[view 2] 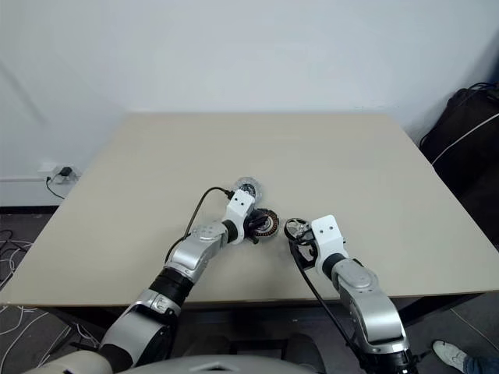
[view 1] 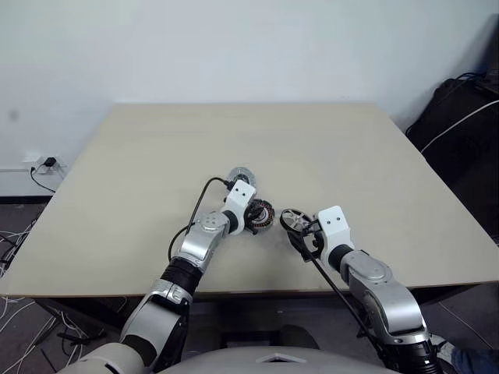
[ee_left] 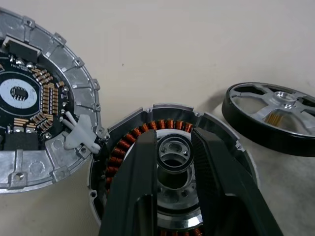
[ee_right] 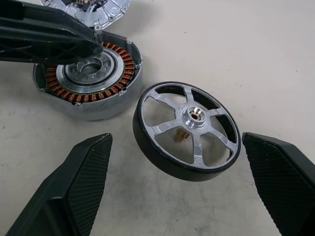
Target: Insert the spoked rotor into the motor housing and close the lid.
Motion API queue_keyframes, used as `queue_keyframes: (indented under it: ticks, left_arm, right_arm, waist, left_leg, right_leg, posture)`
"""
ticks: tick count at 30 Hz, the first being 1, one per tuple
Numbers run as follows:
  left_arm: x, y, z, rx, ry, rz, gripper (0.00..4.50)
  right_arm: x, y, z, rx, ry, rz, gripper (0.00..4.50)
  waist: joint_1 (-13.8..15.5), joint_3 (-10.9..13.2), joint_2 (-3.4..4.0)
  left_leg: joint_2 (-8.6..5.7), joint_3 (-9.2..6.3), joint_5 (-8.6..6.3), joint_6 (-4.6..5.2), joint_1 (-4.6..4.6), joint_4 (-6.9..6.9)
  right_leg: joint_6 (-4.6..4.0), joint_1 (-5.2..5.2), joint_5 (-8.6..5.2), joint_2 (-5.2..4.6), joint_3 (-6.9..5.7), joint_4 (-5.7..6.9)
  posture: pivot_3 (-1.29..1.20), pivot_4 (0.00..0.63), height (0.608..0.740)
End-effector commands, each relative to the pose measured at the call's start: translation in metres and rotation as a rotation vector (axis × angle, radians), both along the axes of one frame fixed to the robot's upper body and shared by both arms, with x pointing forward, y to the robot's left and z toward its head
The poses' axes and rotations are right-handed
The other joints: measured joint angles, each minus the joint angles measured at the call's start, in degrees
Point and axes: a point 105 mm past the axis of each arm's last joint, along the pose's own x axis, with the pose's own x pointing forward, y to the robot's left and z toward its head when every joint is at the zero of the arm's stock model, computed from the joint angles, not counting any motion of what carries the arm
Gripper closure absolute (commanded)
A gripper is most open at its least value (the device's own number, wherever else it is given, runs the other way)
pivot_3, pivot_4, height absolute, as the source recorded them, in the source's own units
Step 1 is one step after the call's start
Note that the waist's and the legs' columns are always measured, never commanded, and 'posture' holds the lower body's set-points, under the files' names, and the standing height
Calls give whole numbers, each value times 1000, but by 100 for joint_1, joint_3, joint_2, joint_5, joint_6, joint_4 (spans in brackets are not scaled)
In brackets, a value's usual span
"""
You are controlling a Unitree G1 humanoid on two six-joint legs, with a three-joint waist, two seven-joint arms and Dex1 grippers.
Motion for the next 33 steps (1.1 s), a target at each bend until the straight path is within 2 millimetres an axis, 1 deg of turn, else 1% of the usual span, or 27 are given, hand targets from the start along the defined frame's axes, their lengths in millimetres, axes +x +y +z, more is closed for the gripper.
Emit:
queue_keyframes:
  ticks: [1, 12, 13, 14, 16, 20, 22, 25, 30, 33]
  left_arm:
    - [8, -7, 14, 2, -61, -24, 3839]
    - [6, -11, 9, -24, -25, -35, 3839]
    - [6, -12, 11, -36, -31, -35, 3489]
    - [6, -13, 13, -45, -36, -36, 3044]
    - [6, -14, 21, -66, -61, -37, 2480]
    - [5, -9, 30, -105, -75, -36, 2480]
    - [4, -5, 29, -91, -80, -36, 2164]
    - [5, 0, 29, -65, -97, -22, 1331]
    - [5, 4, 32, -76, -116, 0, 1331]
    - [2, 14, 39, -101, -136, 22, 1979]
  right_arm:
    - [4, 2, 15, 7, -69, -1, 0]
    - [5, 3, 16, 8, -73, 6, 0]
    - [5, 3, 16, 9, -74, 8, 0]
    - [5, 3, 16, 9, -75, 9, 0]
    - [5, 3, 16, 10, -76, 12, 0]
    - [6, 5, 16, 11, -73, 20, 0]
    - [6, 7, 15, 11, -71, 29, 0]
    - [7, 9, 16, 12, -70, 37, 0]
    - [8, 13, 17, 15, -70, 45, 0]
    - [8, 15, 18, 18, -72, 49, 0]
  waist:
    - [0, 0, 0]
    - [1, 0, 0]
    - [1, 0, 0]
    - [1, 0, 0]
    - [1, 0, 0]
    - [0, 0, 0]
    - [-2, -1, 1]
    - [-2, -1, 2]
    - [3, -1, 1]
    - [0, -1, 2]
  left_leg:
    - [0, 0, 0, 0, 0, 0]
    - [0, 0, 0, 0, -1, 0]
    - [0, 0, 0, 0, 0, 0]
    - [0, 0, 0, 0, 0, 0]
    - [0, -1, 0, 0, -1, 0]
    - [0, -1, 0, 0, -1, 0]
    - [1, -1, 0, 0, -1, 0]
    - [1, 0, 0, 0, 0, 0]
    - [0, 0, 0, 0, 0, 2]
    - [0, -1, 0, 0, -2, 2]
  right_leg:
    - [0, 0, 0, 0, 0, 0]
    - [0, 0, 0, -2, 4, 0]
    - [0, 0, 0, -2, 4, 0]
    - [0, 0, 0, -2, 5, 0]
    - [0, 0, 0, -2, 7, 0]
    - [0, -1, 0, -3, 10, 0]
    - [0, -1, 0, -4, 11, 0]
    - [-1, -1, 0, -4, 11, 1]
    - [-1, -1, 0, -4, 11, 1]
    - [-1, -3, 0, -5, 12, 1]
  posture:
    - [0, 0, 740]
    - [0, 0, 740]
    - [0, 0, 740]
    - [0, 0, 740]
    - [0, 0, 740]
    - [0, 0, 740]
    - [0, 0, 740]
    - [0, 0, 740]
    - [0, 0, 740]
    - [0, 0, 740]
